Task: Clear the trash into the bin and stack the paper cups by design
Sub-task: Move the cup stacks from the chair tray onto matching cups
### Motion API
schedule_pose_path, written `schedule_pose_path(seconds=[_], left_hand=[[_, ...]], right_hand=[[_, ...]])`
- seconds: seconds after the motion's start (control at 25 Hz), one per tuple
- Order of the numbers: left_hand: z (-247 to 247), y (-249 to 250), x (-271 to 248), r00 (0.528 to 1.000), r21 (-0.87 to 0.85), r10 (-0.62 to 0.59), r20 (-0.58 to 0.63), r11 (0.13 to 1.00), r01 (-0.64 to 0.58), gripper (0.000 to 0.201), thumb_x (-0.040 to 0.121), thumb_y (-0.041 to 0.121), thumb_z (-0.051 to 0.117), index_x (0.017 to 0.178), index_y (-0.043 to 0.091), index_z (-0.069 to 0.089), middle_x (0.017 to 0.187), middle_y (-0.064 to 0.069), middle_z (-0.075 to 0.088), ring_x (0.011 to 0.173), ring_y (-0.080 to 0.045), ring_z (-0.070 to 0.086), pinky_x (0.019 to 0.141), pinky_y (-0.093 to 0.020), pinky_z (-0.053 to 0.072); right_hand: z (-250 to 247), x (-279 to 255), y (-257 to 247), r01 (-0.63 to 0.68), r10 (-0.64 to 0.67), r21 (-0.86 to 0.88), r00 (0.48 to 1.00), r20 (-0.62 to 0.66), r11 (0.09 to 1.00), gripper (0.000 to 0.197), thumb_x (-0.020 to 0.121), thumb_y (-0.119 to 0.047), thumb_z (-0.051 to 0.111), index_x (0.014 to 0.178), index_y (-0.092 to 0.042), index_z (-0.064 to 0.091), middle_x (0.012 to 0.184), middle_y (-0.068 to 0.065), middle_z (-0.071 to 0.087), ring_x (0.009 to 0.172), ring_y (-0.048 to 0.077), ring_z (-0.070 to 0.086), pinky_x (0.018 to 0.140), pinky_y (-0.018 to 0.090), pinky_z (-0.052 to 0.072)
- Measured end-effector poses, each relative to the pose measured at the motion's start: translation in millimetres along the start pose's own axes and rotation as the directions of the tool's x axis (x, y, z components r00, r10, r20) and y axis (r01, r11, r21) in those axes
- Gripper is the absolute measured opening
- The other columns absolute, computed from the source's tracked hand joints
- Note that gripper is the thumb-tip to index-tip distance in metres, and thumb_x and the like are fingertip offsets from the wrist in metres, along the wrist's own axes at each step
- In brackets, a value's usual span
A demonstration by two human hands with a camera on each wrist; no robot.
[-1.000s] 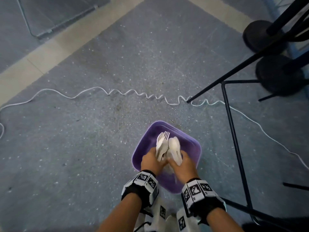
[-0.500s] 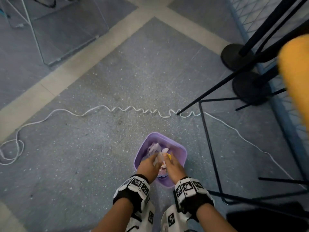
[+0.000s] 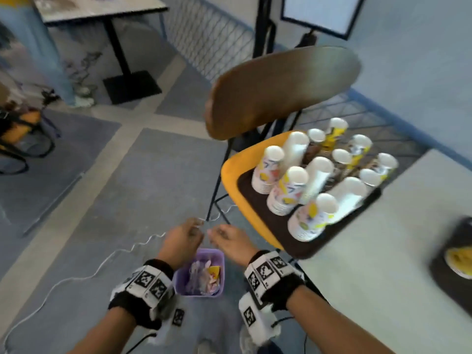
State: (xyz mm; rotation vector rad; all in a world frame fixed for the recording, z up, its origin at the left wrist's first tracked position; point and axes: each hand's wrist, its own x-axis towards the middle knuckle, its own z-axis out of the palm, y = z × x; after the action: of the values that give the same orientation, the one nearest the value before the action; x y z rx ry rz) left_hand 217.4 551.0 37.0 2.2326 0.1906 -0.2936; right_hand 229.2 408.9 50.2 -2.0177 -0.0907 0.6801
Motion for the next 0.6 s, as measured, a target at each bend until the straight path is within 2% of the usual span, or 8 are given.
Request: schedule_pose_path(seconds=[0.12,0.16,0.28,0.36,0.4,0.48,0.56,0.6], left_hand=[[6,51,-9,0.992,0.042,0.125,-0.015,0.991,-0.124,0.027,0.087,0.014,0.055,0.112,0.005,0.057,0.097,-0.016,0.069,0.087,-0.028,0.064,0.077,-0.029,0.044],[12,67,-13,0.988,0.015,0.155,0.003,0.988,-0.155,0.025,0.087,0.01,0.055,0.112,0.007,0.057,0.095,-0.015,0.067,0.084,-0.027,0.063,0.076,-0.029,0.043],[39,107,-11,0.972,-0.098,0.23,0.051,0.97,-0.224,0.024,0.087,0.012,0.056,0.111,0.013,0.055,0.087,-0.008,0.062,0.08,-0.026,0.06,0.076,-0.035,0.047],[63,128,-9,0.968,-0.164,0.239,0.077,0.961,-0.224,0.032,0.086,0.018,0.06,0.116,0.013,0.051,0.089,-0.005,0.061,0.082,-0.024,0.06,0.073,-0.035,0.049],[77,137,-6,0.969,-0.182,0.232,0.087,0.96,-0.214,0.038,0.084,0.021,0.062,0.119,0.013,0.048,0.093,-0.004,0.06,0.085,-0.023,0.06,0.075,-0.034,0.05],[103,150,-2,0.976,-0.206,0.198,0.092,0.963,-0.176,0.052,0.08,0.026,0.067,0.125,0.016,0.043,0.102,-0.001,0.056,0.096,-0.021,0.057,0.084,-0.034,0.049],[129,159,3,0.982,-0.241,0.172,0.081,0.959,-0.148,0.061,0.076,0.029,0.071,0.128,0.021,0.038,0.11,0.001,0.052,0.106,-0.019,0.053,0.092,-0.037,0.047],[142,163,6,0.984,-0.258,0.164,0.071,0.956,-0.14,0.065,0.074,0.029,0.073,0.128,0.022,0.037,0.114,0.004,0.051,0.11,-0.018,0.051,0.094,-0.037,0.045]], right_hand=[[-65,-38,2,0.121,-0.106,0.042,0.962,-0.25,0.992,0.014,0.089,-0.013,0.055,0.094,-0.005,0.065,0.098,0.022,0.068,0.085,0.022,0.059,0.089,0.041,0.047],[-86,-51,9,0.148,-0.116,0.068,0.931,-0.345,0.987,0.014,0.088,-0.011,0.055,0.093,-0.004,0.065,0.092,0.024,0.069,0.081,0.023,0.06,0.087,0.044,0.048],[-147,-76,31,0.169,-0.058,0.132,0.8,-0.597,0.977,0.012,0.084,-0.012,0.058,0.076,-0.02,0.063,0.07,0.013,0.065,0.072,0.032,0.064,0.08,0.051,0.054],[-186,-85,52,0.155,-0.016,0.121,0.676,-0.737,0.98,0.007,0.08,-0.019,0.062,0.074,-0.022,0.059,0.066,0.009,0.062,0.069,0.032,0.063,0.078,0.05,0.053],[-204,-86,65,0.137,0.002,0.108,0.61,-0.793,0.985,0.005,0.078,-0.02,0.064,0.08,-0.019,0.06,0.068,0.008,0.062,0.069,0.03,0.062,0.078,0.047,0.053],[-230,-85,85,0.052,0.06,0.103,0.533,-0.844,0.993,0.026,0.076,-0.022,0.069,0.096,-0.012,0.057,0.081,0.011,0.062,0.074,0.023,0.057,0.08,0.038,0.05],[-247,-74,102,0.027,0.076,0.104,0.512,-0.856,0.994,0.048,0.071,-0.024,0.074,0.109,-0.008,0.05,0.104,0.016,0.058,0.086,0.023,0.055,0.083,0.036,0.047],[-253,-66,111,0.023,0.077,0.106,0.534,-0.842,0.994,0.058,0.068,-0.024,0.077,0.115,-0.007,0.047,0.113,0.016,0.055,0.094,0.025,0.055,0.087,0.038,0.047]])
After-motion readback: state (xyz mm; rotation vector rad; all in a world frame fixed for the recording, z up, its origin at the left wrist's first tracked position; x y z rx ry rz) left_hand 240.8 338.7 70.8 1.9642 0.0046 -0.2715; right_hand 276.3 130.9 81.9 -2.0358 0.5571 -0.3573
